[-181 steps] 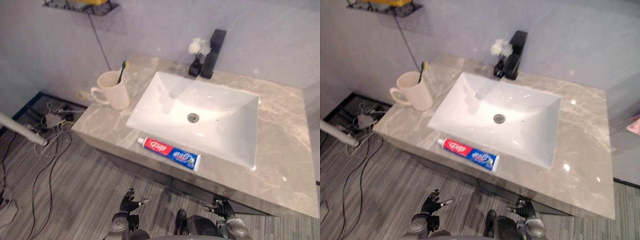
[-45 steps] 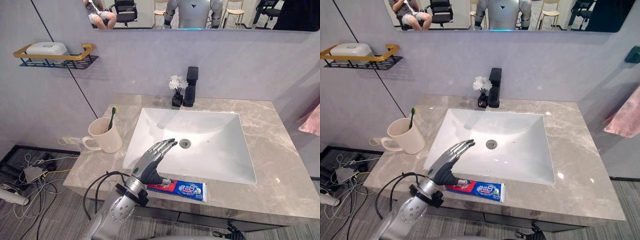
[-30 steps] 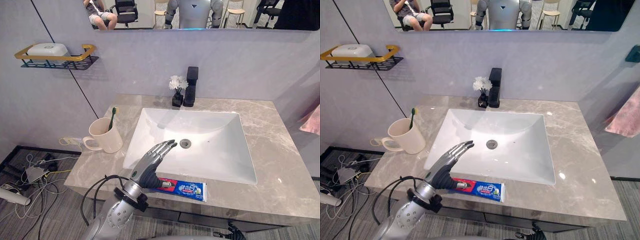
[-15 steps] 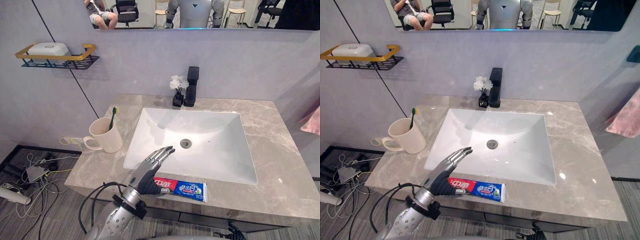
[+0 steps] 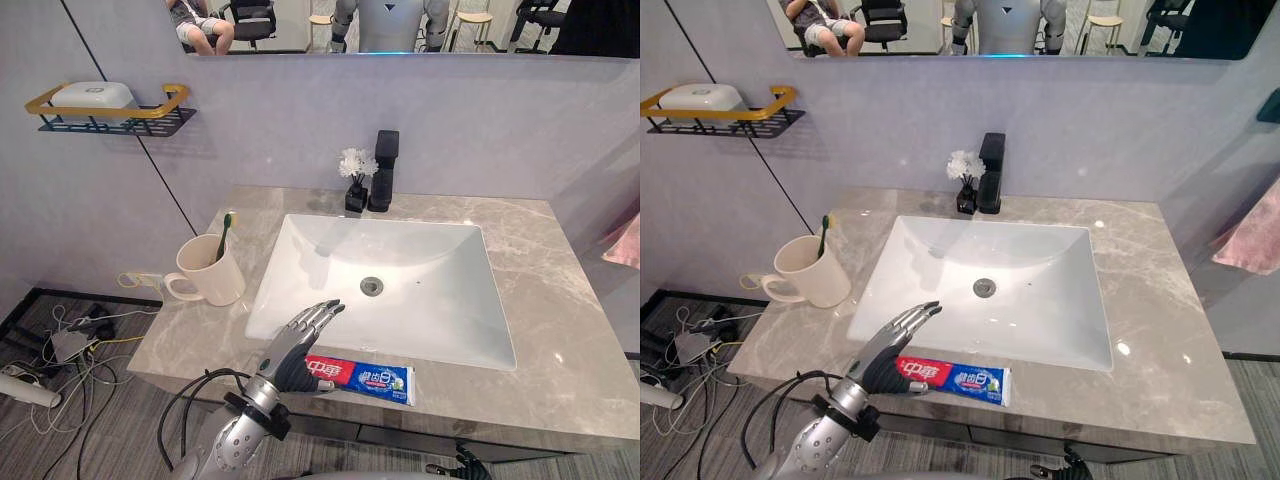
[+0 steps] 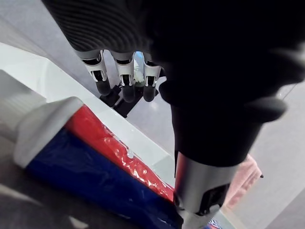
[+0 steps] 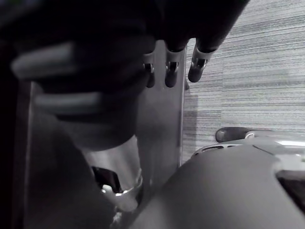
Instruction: Organize washtable
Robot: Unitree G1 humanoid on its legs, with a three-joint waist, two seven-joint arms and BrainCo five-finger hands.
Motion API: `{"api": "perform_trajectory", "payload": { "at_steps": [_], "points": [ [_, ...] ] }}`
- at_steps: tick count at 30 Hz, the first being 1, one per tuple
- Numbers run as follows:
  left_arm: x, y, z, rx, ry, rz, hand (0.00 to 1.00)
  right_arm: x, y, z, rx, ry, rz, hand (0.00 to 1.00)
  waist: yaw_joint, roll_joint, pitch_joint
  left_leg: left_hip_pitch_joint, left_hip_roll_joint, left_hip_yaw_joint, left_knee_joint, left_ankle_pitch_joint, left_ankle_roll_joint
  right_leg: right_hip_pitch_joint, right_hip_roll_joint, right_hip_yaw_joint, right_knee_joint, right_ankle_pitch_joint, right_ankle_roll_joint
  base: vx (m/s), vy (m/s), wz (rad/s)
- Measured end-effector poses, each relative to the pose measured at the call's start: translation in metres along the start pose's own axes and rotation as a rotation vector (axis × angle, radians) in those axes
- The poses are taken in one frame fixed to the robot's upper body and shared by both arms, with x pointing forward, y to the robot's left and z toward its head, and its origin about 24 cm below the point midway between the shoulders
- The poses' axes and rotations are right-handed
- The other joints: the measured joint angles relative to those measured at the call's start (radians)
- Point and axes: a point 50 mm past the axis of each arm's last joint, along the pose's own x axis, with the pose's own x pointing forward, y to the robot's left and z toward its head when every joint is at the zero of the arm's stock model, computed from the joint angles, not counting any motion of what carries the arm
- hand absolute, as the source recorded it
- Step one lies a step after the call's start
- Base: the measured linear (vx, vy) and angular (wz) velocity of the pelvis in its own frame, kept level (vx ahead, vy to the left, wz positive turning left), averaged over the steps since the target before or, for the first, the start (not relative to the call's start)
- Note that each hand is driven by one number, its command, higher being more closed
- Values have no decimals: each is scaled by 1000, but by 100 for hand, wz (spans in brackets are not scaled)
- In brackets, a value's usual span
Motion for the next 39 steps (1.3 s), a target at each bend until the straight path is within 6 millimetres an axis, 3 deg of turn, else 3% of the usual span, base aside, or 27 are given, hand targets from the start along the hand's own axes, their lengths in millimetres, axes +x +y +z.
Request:
{"api": "perform_trajectory", "payload": {
  "at_steps": [23,24,31,39],
  "points": [
    [-2,-8,-14,40,93,-27,0,0,1,1,-8,-4,5,0,0,-3,-6,0,2,30,-5,0,0,-8,0,29,-17,16,8,-25,-8,-3],
    [-3,-10,-17,46,101,-46,100,0,1,1,-8,-5,5,0,-1,-3,-6,0,2,31,-5,0,0,-8,0,30,-18,17,9,-25,-12,-4],
    [-6,-10,-20,119,84,-133,100,1,1,4,-20,-10,23,0,-4,1,-9,2,1,37,-5,0,0,-8,0,35,-20,21,8,-28,-10,-2],
    [11,3,-22,175,44,-140,100,3,0,9,-31,-23,26,0,-15,10,-15,1,2,44,-6,0,1,-11,1,51,-34,30,9,-21,-12,-6]
  ]
}}
